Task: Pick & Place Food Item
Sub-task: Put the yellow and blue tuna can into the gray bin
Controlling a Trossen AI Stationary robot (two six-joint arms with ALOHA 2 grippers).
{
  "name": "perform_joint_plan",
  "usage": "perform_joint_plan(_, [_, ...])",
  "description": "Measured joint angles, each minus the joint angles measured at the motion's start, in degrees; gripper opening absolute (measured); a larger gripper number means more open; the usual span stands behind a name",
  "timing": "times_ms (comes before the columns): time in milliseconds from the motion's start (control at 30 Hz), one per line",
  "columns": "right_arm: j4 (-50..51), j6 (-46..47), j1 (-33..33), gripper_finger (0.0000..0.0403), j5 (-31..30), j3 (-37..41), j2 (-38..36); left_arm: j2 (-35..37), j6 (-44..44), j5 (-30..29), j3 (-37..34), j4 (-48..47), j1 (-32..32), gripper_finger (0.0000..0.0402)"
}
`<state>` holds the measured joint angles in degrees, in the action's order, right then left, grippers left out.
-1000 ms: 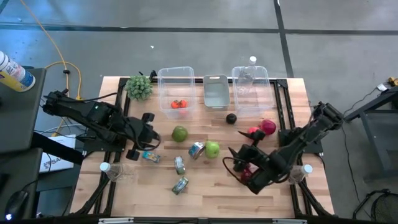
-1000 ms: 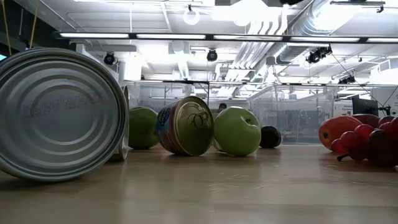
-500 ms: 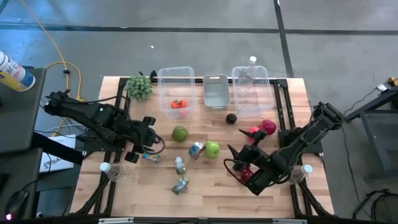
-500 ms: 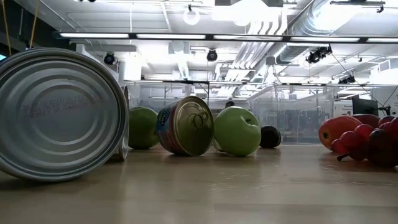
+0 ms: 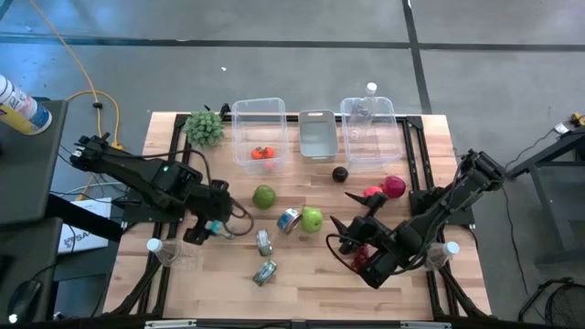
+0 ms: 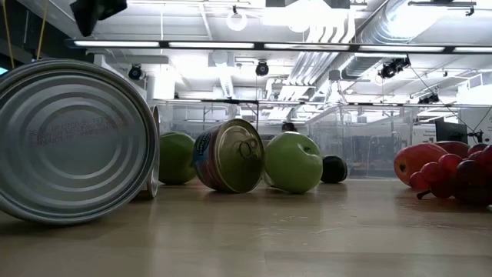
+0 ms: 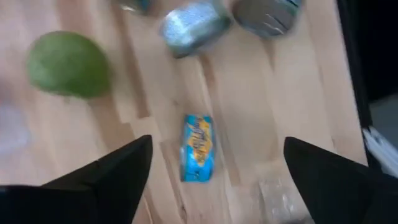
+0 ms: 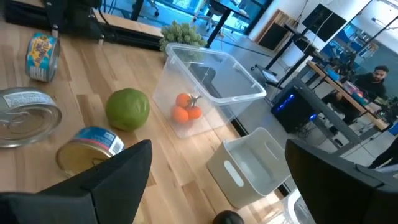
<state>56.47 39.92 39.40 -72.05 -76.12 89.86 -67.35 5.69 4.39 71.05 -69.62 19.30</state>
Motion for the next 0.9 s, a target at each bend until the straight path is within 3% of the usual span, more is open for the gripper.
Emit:
perform_joint_plan(300, [-4.4,-2.7,-0.9,0.0357,0.2,0.0,0.0,0.6,-2.8,-0.4,-0.4,-0.4,-0.6,0.0364])
perform_joint_plan(533, [-4.5,-2.7,-2.8,0.0357,-0.9,0.0,0.0,0.9,-9.7,-0.4,-6.5,6.1,-1.4,0.0364])
perform_joint_plan(900, [-4.6,-4.3,-6.8,0.0357,0.3,0.0,0.0,5.3,-10.1,0.4,-14.5,11.0,-2.6,0.0364])
